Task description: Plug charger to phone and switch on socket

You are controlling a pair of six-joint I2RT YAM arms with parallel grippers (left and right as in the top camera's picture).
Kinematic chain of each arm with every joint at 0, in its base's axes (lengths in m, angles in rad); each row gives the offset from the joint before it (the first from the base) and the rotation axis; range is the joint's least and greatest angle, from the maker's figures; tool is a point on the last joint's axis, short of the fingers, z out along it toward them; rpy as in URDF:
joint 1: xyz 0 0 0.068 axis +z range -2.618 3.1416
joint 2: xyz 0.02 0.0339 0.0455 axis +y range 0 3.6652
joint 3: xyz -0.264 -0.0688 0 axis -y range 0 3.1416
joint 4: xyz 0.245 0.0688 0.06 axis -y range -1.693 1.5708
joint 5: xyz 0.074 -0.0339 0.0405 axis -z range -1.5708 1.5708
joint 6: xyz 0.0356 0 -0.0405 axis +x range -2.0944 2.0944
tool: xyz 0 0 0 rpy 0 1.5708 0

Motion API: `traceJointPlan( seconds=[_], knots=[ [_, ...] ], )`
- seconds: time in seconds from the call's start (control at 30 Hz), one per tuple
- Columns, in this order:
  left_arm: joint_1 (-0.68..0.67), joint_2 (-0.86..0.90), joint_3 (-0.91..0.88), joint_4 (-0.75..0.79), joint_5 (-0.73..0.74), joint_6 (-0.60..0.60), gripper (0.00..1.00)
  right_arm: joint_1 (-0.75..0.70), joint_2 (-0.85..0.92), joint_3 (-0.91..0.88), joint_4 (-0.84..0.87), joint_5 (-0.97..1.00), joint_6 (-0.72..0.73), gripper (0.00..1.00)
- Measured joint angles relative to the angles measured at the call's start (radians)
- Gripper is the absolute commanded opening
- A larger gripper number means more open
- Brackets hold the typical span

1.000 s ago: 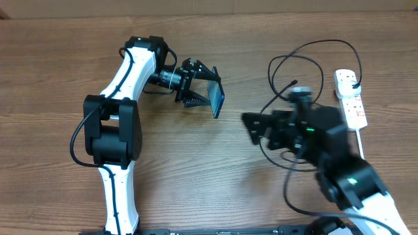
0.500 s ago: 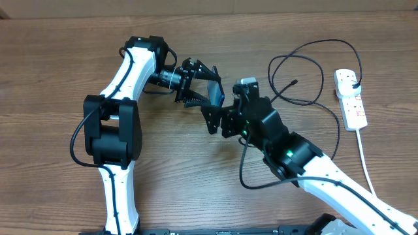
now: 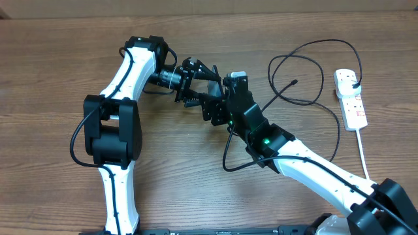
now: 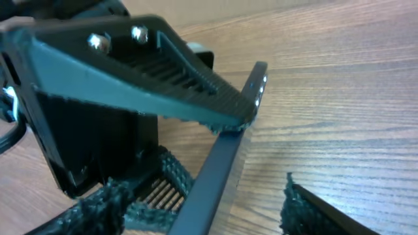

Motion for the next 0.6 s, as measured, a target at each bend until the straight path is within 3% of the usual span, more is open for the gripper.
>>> traceJointPlan(
  seconds=[0.4,0.6],
  knots=[
    [0.000,0.000,0.000,0.010,-0.002,0.000,0.65,0.000,0.000,0.000,0.022,0.018,0.000,0.40],
    [0.000,0.000,0.000,0.010,-0.005,0.000,0.65,0.000,0.000,0.000,0.021,0.016,0.001,0.31]
  ],
)
